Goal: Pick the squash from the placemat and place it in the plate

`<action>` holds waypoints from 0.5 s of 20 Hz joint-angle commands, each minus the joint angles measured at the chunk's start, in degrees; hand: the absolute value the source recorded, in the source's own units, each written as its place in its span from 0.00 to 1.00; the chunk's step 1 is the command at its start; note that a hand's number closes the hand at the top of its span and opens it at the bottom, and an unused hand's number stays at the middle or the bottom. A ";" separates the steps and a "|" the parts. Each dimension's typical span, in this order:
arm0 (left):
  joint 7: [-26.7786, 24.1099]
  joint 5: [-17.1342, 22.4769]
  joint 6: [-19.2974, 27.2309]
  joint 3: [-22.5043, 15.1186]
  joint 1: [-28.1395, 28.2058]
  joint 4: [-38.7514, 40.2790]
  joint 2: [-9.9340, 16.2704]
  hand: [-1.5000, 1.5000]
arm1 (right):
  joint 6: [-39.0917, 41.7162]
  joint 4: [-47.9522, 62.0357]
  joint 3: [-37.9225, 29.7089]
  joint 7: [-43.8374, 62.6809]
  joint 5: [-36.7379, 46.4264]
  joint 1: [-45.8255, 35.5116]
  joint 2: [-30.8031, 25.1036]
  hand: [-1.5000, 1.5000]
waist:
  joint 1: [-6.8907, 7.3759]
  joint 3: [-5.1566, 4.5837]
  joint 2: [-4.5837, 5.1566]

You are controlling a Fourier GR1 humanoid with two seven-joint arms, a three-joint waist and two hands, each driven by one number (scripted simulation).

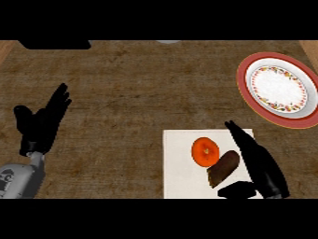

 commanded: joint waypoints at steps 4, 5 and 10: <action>0.84 -1.80 -3.21 2.92 1.13 -1.00 -1.19 0.50 | 8.52 4.00 -2.67 2.61 1.75 -3.90 4.33 0.00 | 0.02 0.02 0.01; 1.41 -2.69 -2.95 3.85 2.05 -2.50 -1.27 0.50 | 8.80 -0.60 -1.12 4.90 4.07 -1.19 5.27 0.00 | -0.05 0.02 -0.03; 2.82 -4.96 -1.72 2.87 5.38 -6.88 -3.82 0.50 | 10.71 3.50 -1.30 8.74 7.39 -4.47 10.23 0.00 | 0.08 0.03 -0.05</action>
